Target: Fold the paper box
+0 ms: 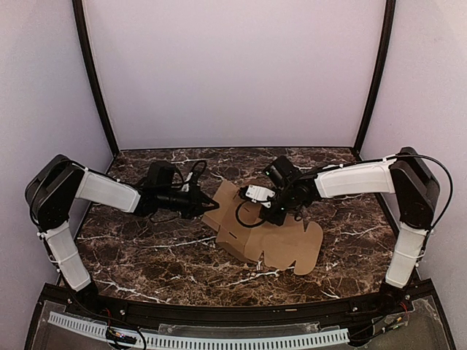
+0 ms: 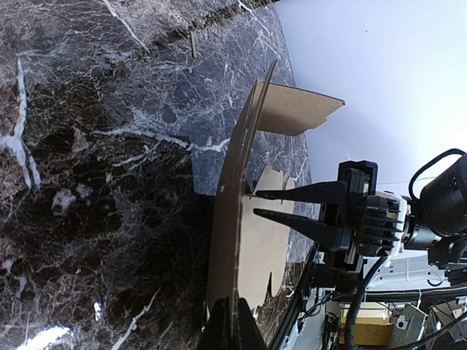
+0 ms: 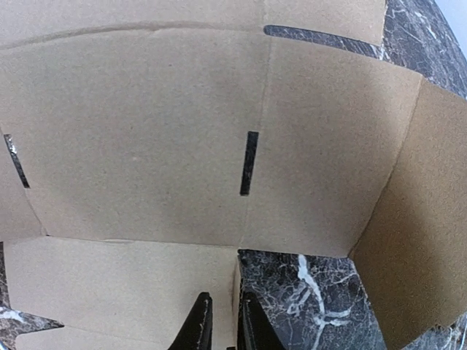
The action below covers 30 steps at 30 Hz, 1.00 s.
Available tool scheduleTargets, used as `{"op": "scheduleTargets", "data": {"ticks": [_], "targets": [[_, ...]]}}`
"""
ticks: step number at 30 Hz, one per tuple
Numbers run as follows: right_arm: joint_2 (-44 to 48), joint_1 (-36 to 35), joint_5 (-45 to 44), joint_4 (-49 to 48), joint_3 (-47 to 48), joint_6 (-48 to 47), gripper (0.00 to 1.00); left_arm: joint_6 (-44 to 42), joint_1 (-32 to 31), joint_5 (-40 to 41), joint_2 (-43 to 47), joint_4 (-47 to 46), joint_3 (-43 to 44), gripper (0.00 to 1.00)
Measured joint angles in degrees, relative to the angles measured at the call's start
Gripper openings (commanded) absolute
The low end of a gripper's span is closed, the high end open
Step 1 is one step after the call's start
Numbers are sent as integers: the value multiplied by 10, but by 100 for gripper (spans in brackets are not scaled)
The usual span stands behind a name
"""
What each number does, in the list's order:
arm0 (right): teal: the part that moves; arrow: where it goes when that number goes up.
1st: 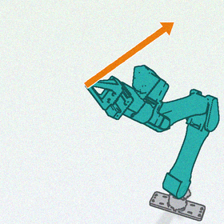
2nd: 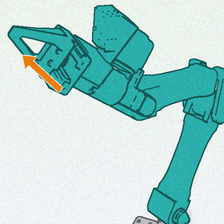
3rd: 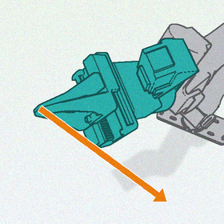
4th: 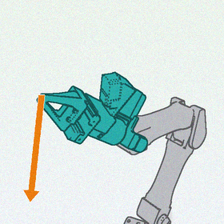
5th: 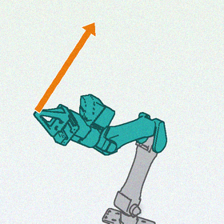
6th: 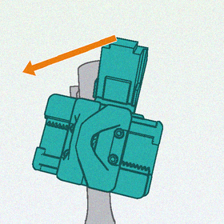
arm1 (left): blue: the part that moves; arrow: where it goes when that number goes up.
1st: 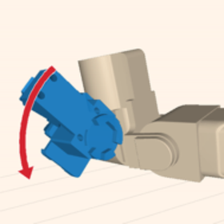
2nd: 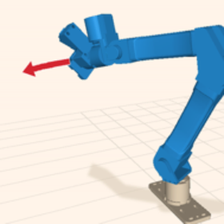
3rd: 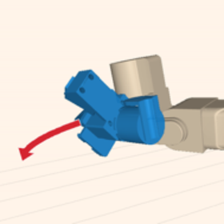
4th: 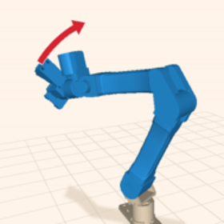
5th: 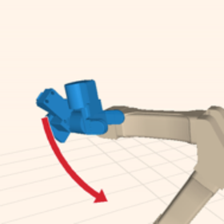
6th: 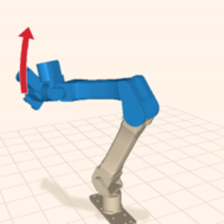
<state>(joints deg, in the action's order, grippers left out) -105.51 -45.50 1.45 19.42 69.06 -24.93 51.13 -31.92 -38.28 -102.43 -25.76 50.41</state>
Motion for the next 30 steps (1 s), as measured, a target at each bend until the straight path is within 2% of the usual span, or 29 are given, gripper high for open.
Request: {"op": "scheduleTargets", "data": {"ticks": [6,11,16,30], "targets": [[0,0,40,13,0,34,16,6,2,4,-8,-17,-4,1],[-2,0,75,24,0,59,26,7,2,6,-12,-21,-8,1],[-25,3,124,27,0,78,32,8,2,7,-14,-25,-11,1],[-66,46,242,25,2,125,39,7,3,15,-15,-31,-26,1]]}}
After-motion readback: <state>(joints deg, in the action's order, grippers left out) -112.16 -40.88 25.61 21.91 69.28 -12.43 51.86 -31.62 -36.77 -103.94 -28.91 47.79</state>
